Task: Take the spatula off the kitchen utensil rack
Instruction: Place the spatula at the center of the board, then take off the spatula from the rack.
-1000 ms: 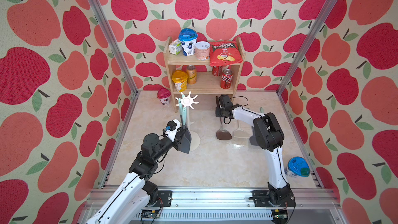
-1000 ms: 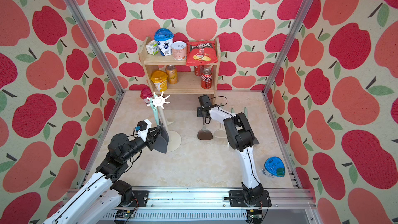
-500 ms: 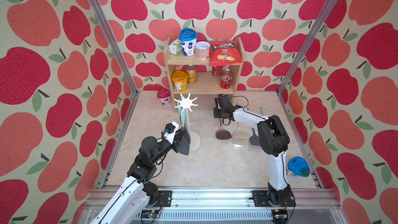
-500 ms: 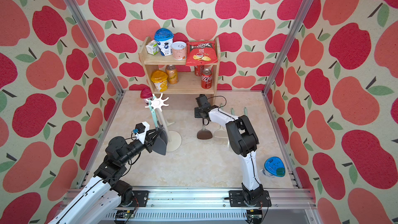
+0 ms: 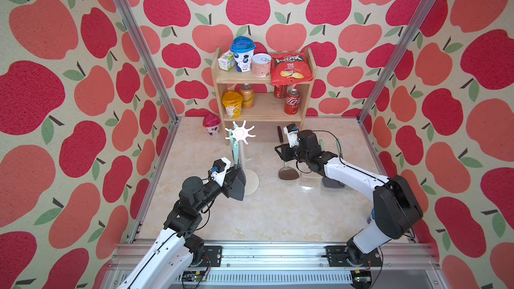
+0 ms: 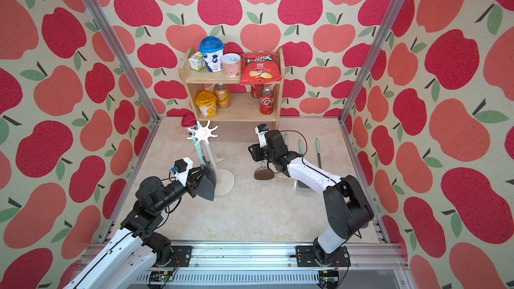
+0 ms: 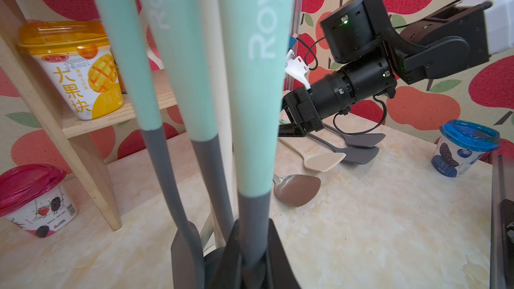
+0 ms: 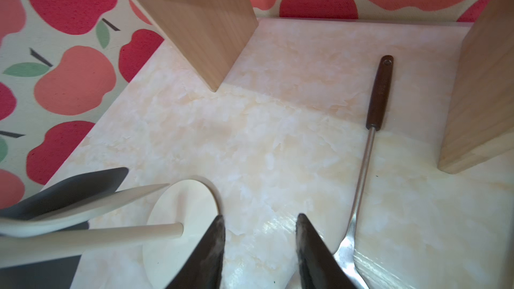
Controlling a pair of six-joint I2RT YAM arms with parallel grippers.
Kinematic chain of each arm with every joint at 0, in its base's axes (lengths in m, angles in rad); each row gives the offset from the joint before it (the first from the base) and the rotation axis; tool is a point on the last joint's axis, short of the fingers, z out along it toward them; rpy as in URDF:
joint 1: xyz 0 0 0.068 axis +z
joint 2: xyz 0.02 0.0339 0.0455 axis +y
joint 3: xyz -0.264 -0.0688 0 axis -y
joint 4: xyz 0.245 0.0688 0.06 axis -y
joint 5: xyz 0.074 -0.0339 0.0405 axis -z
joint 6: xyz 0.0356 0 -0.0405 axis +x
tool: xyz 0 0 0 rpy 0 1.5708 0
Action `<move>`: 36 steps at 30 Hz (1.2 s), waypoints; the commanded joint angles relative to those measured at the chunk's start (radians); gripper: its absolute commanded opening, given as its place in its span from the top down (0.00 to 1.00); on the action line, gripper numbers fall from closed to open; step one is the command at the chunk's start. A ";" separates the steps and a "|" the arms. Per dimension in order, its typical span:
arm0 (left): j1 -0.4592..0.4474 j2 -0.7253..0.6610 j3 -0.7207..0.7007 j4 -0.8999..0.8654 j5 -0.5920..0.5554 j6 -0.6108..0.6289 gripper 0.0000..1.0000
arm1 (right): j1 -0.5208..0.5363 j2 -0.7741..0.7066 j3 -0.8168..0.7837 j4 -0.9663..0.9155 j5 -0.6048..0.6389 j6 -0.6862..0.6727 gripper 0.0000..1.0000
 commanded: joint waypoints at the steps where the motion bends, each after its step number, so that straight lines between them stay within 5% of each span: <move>1: 0.004 -0.005 -0.013 -0.043 0.014 -0.008 1.00 | 0.030 -0.086 -0.058 0.134 -0.202 -0.061 0.53; 6: 0.004 0.002 -0.009 -0.045 0.006 -0.017 1.00 | 0.098 -0.192 -0.127 0.209 -0.292 -0.099 0.48; 18: 0.004 0.024 0.037 -0.036 0.012 -0.036 1.00 | 0.322 -0.308 -0.066 0.166 -0.127 -0.225 0.48; 36: 0.003 -0.028 0.078 -0.039 0.002 -0.060 1.00 | 0.371 -0.234 0.065 0.173 -0.160 -0.279 0.47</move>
